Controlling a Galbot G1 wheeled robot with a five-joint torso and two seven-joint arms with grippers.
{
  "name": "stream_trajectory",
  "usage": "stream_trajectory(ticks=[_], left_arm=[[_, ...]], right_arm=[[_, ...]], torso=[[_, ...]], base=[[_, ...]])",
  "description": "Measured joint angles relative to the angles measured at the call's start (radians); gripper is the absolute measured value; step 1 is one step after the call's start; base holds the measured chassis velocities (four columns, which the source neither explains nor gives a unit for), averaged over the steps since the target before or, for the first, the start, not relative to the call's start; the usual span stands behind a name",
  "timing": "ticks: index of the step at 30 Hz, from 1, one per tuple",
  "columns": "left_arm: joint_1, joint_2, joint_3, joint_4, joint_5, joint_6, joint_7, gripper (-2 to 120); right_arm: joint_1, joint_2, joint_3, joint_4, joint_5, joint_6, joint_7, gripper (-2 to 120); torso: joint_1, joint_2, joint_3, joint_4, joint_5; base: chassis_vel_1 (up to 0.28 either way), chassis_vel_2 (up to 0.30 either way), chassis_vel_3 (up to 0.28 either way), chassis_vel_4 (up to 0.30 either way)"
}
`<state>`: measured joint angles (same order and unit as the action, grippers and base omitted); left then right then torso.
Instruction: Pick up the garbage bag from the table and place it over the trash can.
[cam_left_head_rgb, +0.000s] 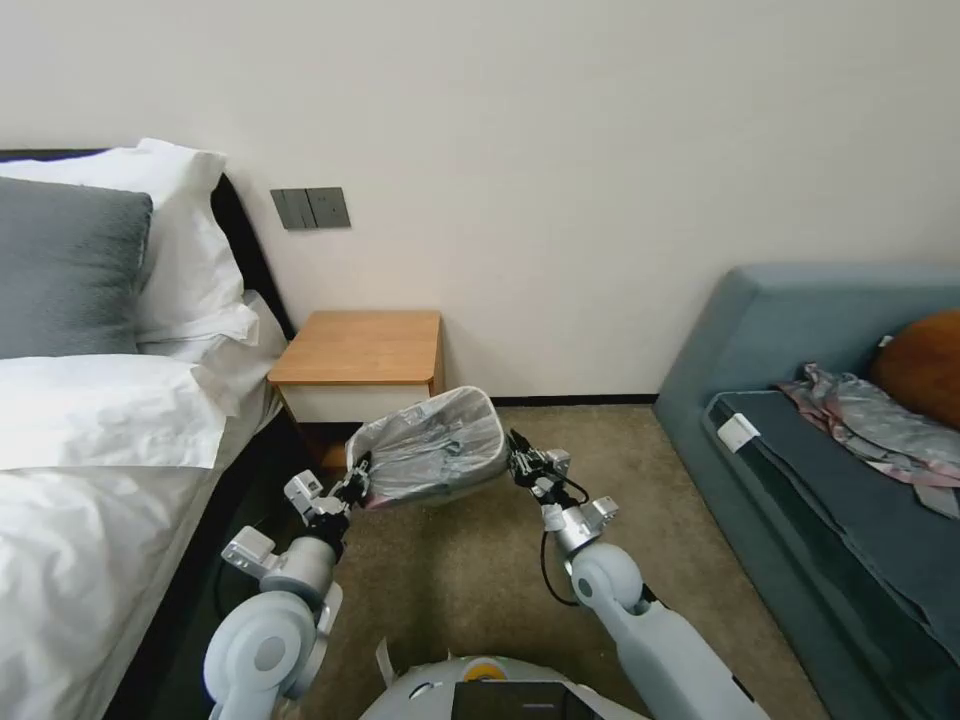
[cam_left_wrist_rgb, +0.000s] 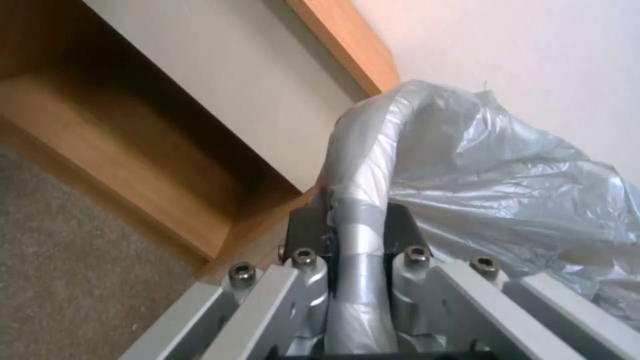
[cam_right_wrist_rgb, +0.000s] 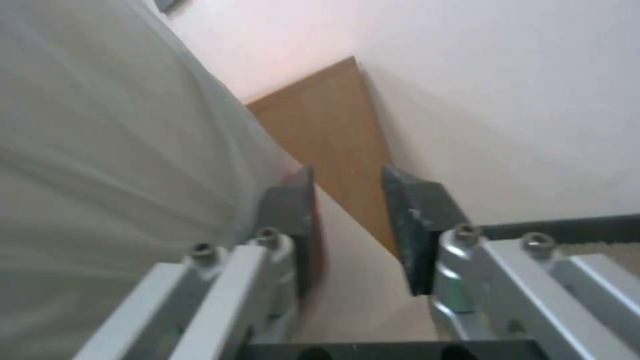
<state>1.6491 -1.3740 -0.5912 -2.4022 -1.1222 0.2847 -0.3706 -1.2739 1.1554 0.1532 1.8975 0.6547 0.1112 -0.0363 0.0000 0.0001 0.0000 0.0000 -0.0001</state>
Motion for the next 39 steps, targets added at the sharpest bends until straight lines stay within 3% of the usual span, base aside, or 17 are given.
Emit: stream_trajectory(ticks=[2,5,12,18,22,26,27,33,34,35,36,39], left_arm=[[-0.001,0.0,0.0,0.001,0.0,0.0,0.001,5],[-0.005,0.003,-0.002,0.005,-0.002,-0.002,0.001,5],[-0.015,0.004,0.0,0.014,-0.003,-0.005,0.001,5],[-0.02,0.0,0.001,0.02,0.011,-0.006,0.0,5],[-0.017,-0.002,0.005,0.02,0.063,-0.009,0.003,5],[-0.001,0.015,0.025,0.042,0.205,-0.025,0.044,5],[-0.001,0.015,0.025,0.042,0.205,-0.025,0.044,5],[-0.004,0.062,0.06,0.084,0.342,-0.052,0.108,5],[-0.009,0.073,0.066,0.09,0.359,-0.054,0.117,5],[0.001,0.08,0.068,0.1,0.411,-0.069,0.139,5],[0.001,0.08,0.068,0.1,0.411,-0.069,0.139,5],[0.011,0.081,0.068,0.103,0.46,-0.081,0.16,5]], right_arm=[[-0.005,-0.005,0.007,-0.006,0.005,0.002,-0.002,37],[-0.023,-0.016,0.04,-0.025,0.016,0.018,-0.018,53],[-0.051,-0.036,0.089,-0.027,0.051,0.044,-0.031,77],[-0.064,-0.087,0.144,0.051,0.117,0.058,-0.017,98],[-0.04,-0.146,0.155,0.121,0.155,0.022,-0.017,100],[0.072,-0.301,0.112,0.226,0.196,-0.1,-0.049,100],[0.072,-0.301,0.112,0.226,0.196,-0.1,-0.049,100],[0.236,-0.477,0.027,0.303,0.196,-0.265,-0.143,96],[0.286,-0.504,-0.013,0.315,0.195,-0.296,-0.162,92],[0.477,-0.524,-0.188,0.317,0.193,-0.348,-0.178,82],[0.477,-0.524,-0.188,0.317,0.193,-0.348,-0.178,82],[0.685,-0.491,-0.408,0.295,0.144,-0.4,-0.198,67]], torso=[[0.0,0.0,0.0,-0.0001,0.0],[0.0,0.0,0.0,-0.0001,0.0001],[0.0,0.0,0.0,0.0,0.0002],[0.0,0.0,0.0,-0.0001,0.0003],[0.0,0.0,0.0,0.0,0.0003],[0.0,0.0,0.0,0.0001,0.0004],[0.0,0.0,0.0,0.0001,0.0004],[0.0,0.0,0.0,0.0,-0.0002],[0.0,0.0,0.0,-0.001,-0.0005],[0.0,0.0,0.0,-0.0003,0.0005],[0.0,0.0,0.0,-0.0003,0.0005],[0.0,0.0,0.0,0.001,0.0001]], base=[[0.0,0.0,0.0,0.0],[0.0,0.0,0.0,0.0],[0.0,0.0,0.0,0.0],[0.0,0.0,0.0,0.0],[0.0,0.0,0.0,0.0],[0.0,0.0,0.0,0.0],[0.0,0.0,0.0,0.0],[0.0,0.0,0.0,0.0],[0.0,0.0,0.0,0.0],[0.0,0.0,0.0,0.0],[0.0,0.0,0.0,0.0],[0.0,0.0,0.0,0.0]])
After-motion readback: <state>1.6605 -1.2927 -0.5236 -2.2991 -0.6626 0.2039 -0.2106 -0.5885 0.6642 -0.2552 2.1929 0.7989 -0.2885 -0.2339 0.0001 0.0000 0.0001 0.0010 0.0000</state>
